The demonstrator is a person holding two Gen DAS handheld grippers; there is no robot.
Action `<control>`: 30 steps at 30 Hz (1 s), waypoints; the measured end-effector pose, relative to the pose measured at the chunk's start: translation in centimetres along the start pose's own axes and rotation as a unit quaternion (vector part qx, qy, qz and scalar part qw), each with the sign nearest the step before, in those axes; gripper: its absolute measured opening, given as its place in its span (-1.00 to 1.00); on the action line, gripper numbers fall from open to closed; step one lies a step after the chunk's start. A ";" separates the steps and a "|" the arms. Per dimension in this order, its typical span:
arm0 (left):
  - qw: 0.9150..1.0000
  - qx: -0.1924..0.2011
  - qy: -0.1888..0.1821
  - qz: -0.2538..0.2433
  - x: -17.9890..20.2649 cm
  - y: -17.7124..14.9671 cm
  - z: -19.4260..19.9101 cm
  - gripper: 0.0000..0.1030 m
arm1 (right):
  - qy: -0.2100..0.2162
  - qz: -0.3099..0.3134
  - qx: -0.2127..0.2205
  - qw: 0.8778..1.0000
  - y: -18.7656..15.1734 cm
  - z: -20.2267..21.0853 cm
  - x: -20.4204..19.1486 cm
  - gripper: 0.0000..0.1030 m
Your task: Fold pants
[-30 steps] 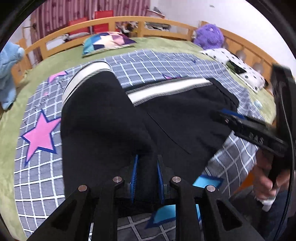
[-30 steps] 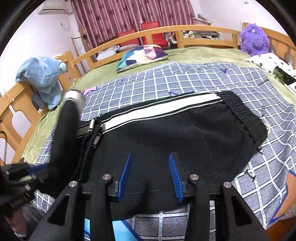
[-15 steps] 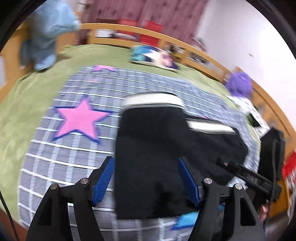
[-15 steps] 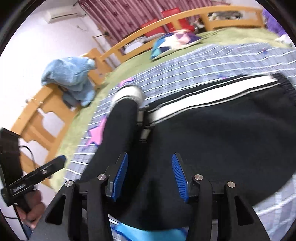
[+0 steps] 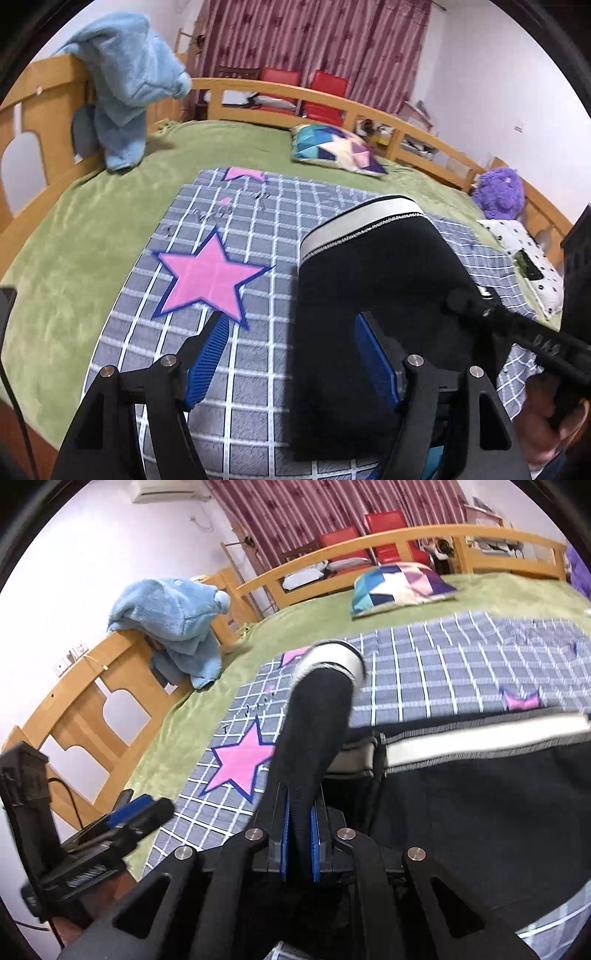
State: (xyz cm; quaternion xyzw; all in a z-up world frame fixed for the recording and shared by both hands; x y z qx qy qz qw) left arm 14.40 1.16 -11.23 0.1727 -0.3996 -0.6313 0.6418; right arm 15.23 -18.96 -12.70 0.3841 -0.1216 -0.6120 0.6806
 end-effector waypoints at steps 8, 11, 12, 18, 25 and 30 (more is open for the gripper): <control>1.000 0.003 -0.010 -0.027 1.3 3.4 0.6 0.33 | -0.044 0.093 -0.007 0.995 5.6 4.5 2.6 -0.83; 0.999 -0.006 -0.020 -0.044 3.1 3.4 -0.7 0.33 | -0.061 0.099 -0.013 0.993 7.2 5.9 6.7 -0.83; 0.998 -0.012 -0.024 -0.051 3.8 3.2 -1.5 0.33 | -0.070 0.098 -0.012 0.993 7.6 6.6 9.0 -0.83; 0.994 -0.052 -0.081 -0.055 8.2 1.1 -6.6 0.33 | -0.136 0.052 -0.032 0.989 6.7 7.4 22.8 -0.83; 0.977 -0.124 -0.122 -0.123 13.6 -2.8 -12.0 0.33 | -0.172 -0.068 -0.075 0.980 -0.7 2.8 36.5 -0.73; 0.962 -0.153 -0.185 -0.127 16.9 -5.1 -11.3 0.34 | -0.190 -0.066 -0.024 0.979 0.3 7.4 34.9 -0.68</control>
Point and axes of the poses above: each gripper's, at about its wrist camera, not at the fingertips, and z roughly against the way its jaws point, x to its right, y to its top, the point moved 8 cm from there along -z, roughly the way its jaws point, and after that the axes turned 8 degrees about -y, right-handed, at the moved point
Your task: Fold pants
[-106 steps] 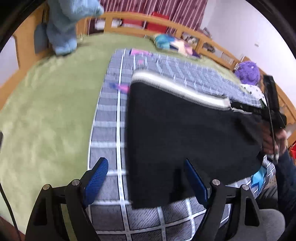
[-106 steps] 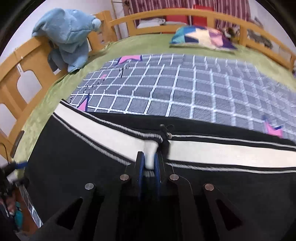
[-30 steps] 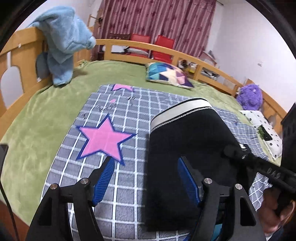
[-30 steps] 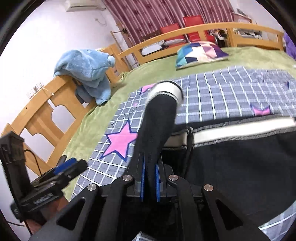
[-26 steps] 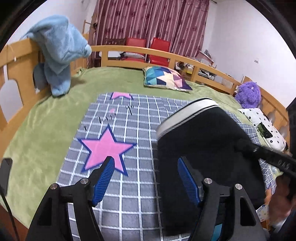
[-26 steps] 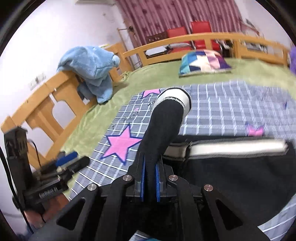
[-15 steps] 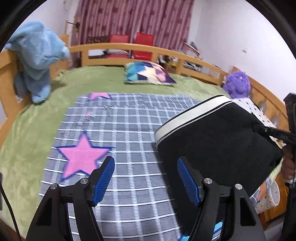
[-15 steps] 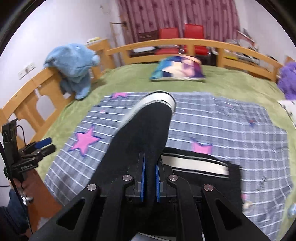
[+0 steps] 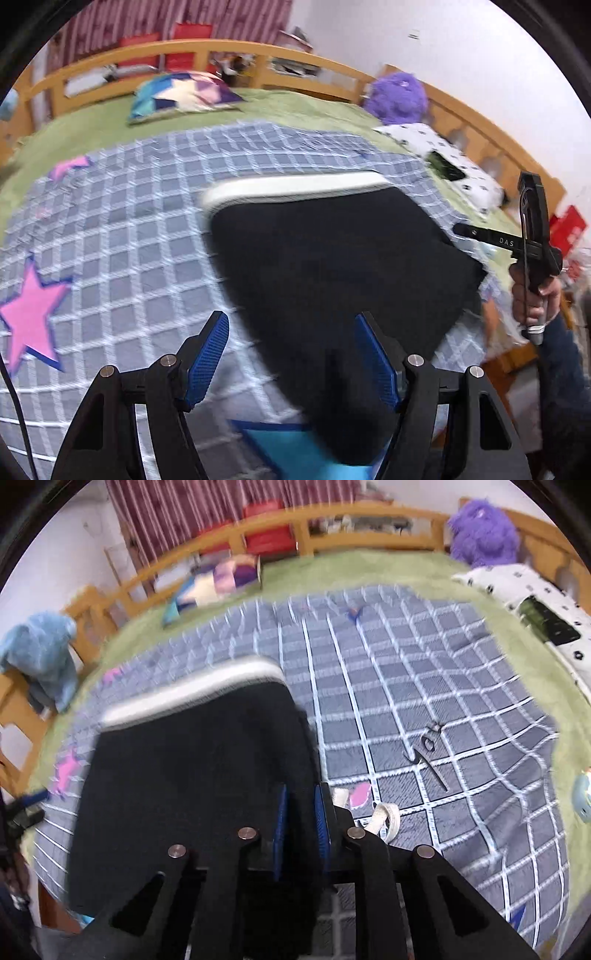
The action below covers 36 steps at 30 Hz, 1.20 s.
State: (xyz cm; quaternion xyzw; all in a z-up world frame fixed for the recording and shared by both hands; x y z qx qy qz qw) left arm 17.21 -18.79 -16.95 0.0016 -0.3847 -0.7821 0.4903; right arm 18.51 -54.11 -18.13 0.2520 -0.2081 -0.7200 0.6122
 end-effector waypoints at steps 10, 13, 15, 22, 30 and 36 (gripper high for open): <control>0.992 -0.119 -0.038 0.025 0.9 -6.9 -5.6 0.39 | 0.001 0.087 -0.048 0.995 -8.3 -1.3 -1.9 -0.64; 0.997 -0.076 -0.021 0.003 0.5 -4.8 -3.5 0.36 | -0.003 0.097 -0.058 0.994 -6.9 0.3 -1.8 -0.69; 0.999 -0.045 -0.014 0.011 -0.6 -2.8 -2.6 0.36 | -0.006 0.090 -0.022 0.996 -4.8 1.4 -1.6 -0.41; 0.996 -0.017 -0.003 0.089 -5.9 1.3 -6.9 0.37 | 0.026 0.032 -0.035 0.999 1.1 -5.5 -0.4 0.22; 0.991 0.012 -0.083 0.106 -6.4 1.0 -10.8 0.26 | 0.120 0.012 -0.079 0.990 0.0 -9.6 0.0 0.40; 0.981 -0.004 -0.123 0.149 -6.9 3.0 -9.5 -0.47 | 0.178 -0.060 -0.092 0.978 -0.5 -8.5 -0.1 -0.12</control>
Point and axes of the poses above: each gripper's, at about its wrist camera, not at the fingertips, and z roughly against the way its jaws point, x to its right, y to its top, the point moved 8 cm from there along -z, roughly the way its jaws point, and after that the axes turned 8 degrees about -y, right-handed, at the moved point
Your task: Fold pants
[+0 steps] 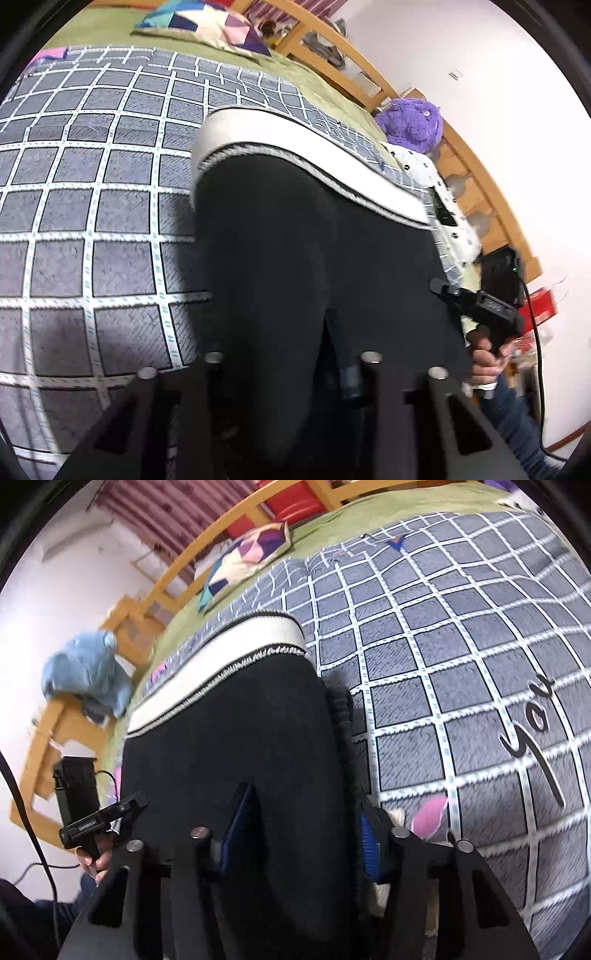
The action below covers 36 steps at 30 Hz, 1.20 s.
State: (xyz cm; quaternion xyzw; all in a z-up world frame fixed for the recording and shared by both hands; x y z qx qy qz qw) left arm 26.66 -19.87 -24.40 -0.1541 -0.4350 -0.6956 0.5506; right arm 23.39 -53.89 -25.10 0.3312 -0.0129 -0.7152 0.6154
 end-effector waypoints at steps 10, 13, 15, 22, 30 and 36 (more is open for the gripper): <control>0.996 0.058 0.051 -0.048 -0.8 4.3 15.4 -0.55 | 0.069 -0.017 0.057 0.996 -0.6 4.7 -15.1 -0.64; 0.993 0.060 0.103 -0.020 -6.3 4.5 19.8 -0.54 | 0.098 0.009 0.031 0.995 -1.7 0.9 -20.1 -0.65; 0.991 0.050 0.127 -0.001 -9.7 4.0 20.2 -0.50 | 0.103 0.018 0.005 0.994 -2.2 -2.6 -22.4 -0.65; 0.975 0.043 0.216 -0.013 -14.1 2.3 18.5 0.06 | 0.000 0.099 0.007 0.995 -2.4 -10.5 -21.1 -0.42; 0.964 0.087 0.220 -0.119 -5.8 -2.0 23.1 0.11 | -0.077 0.139 0.082 0.984 -4.4 -1.6 -25.1 -0.37; 0.969 0.033 0.227 -0.092 -9.4 -10.8 19.6 0.26 | -0.114 0.217 -0.030 0.969 -10.9 -6.8 -25.4 -0.36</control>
Point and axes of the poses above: each gripper's, at about its wrist camera, not at the fingertips, and z roughly against the way its jaws point, x to its right, y to its top, the point moved 8 cm from there along -z, roughly the way its jaws point, and after that the axes turned 8 degrees about -y, right-handed, at the moved point
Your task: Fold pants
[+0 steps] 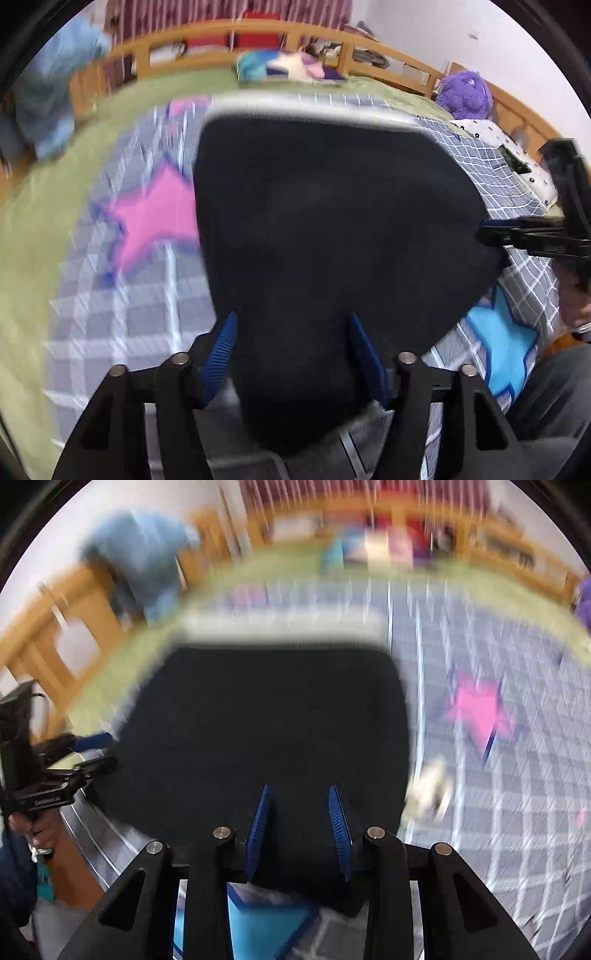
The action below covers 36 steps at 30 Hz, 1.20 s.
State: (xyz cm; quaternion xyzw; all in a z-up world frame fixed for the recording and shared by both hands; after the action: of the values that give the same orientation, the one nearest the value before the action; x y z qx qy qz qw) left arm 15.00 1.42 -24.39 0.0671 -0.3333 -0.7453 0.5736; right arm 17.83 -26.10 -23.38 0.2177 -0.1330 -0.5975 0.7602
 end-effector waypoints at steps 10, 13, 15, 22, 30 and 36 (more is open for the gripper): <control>0.997 0.069 0.028 -0.005 -0.7 6.1 5.8 0.21 | 0.000 -0.011 0.083 0.996 3.2 4.6 0.9 -0.27; 0.996 0.085 0.037 0.000 -0.4 9.7 4.8 0.21 | -0.013 -0.033 0.135 0.990 6.8 4.5 1.6 -0.21; 0.995 0.092 0.031 0.004 0.1 12.3 3.4 0.21 | -0.016 -0.046 0.152 0.987 8.8 4.2 1.9 -0.21; 0.993 0.054 0.103 -0.012 -2.6 17.1 -6.6 0.29 | -0.072 0.001 0.137 0.988 14.6 -3.7 1.2 -0.15; 0.998 0.015 0.052 0.020 -3.7 15.3 -7.6 0.44 | -0.062 -0.012 0.111 0.992 14.3 -6.8 3.0 -0.12; 0.999 -0.010 0.036 -0.012 -1.9 7.7 -2.8 0.45 | -0.043 -0.012 0.078 0.996 9.2 -2.5 1.9 -0.08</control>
State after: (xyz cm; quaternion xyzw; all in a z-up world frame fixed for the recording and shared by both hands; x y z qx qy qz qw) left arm 23.20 1.03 -22.63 0.0924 -0.3044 -0.7523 0.5769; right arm 27.27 -25.79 -21.17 0.2521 -0.2088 -0.6029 0.7276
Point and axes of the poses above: each gripper's, at about its wrist camera, not at the fingertips, and z roughly against the way its jaws point, x to its right, y to its top, the point moved 8 cm from there along -z, roughly the way its jaws point, and after that the axes turned 8 degrees about -y, right-handed, at the moved point
